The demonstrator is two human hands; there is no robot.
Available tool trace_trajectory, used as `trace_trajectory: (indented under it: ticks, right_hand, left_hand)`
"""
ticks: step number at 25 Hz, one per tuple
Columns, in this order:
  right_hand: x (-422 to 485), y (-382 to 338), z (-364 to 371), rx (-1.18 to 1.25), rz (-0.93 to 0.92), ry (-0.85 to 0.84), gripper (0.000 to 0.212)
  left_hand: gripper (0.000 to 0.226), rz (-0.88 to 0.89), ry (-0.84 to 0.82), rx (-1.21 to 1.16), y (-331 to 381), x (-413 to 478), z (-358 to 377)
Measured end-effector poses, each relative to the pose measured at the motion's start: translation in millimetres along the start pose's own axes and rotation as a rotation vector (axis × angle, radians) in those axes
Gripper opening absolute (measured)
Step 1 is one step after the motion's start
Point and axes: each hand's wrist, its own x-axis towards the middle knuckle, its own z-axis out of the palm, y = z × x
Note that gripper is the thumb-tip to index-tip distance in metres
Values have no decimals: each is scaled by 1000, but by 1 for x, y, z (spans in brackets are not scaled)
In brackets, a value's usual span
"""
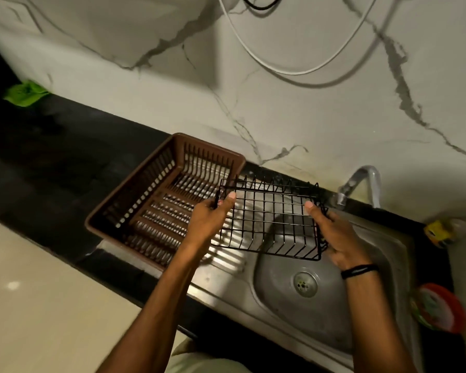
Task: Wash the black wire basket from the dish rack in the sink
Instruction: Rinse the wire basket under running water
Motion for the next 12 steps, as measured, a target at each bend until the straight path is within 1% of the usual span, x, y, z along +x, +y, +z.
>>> trace_trajectory:
  ticks: [2, 3, 5, 7, 9, 12]
  right_hand:
    - [6, -14, 24, -59, -35, 3, 25]
    - [9, -21, 38, -77, -45, 4, 21]
    - [18, -35, 67, -104, -73, -10, 16]
    - [29, -51, 93, -133, -90, -45, 12]
    - [45, -68, 121, -184, -85, -99, 21]
    - [74, -90, 159, -295, -30, -211, 55]
  left_hand:
    - [38, 14, 37, -28, 8, 0, -21]
    - [38, 17, 73, -21, 10, 3, -34]
    - [48, -2, 141, 2, 10, 10, -63]
    - [54, -40, 150, -47, 11, 13, -88]
    - [50, -66, 187, -120, 10, 15, -112]
    - [44, -105, 242, -177, 8, 14, -139]
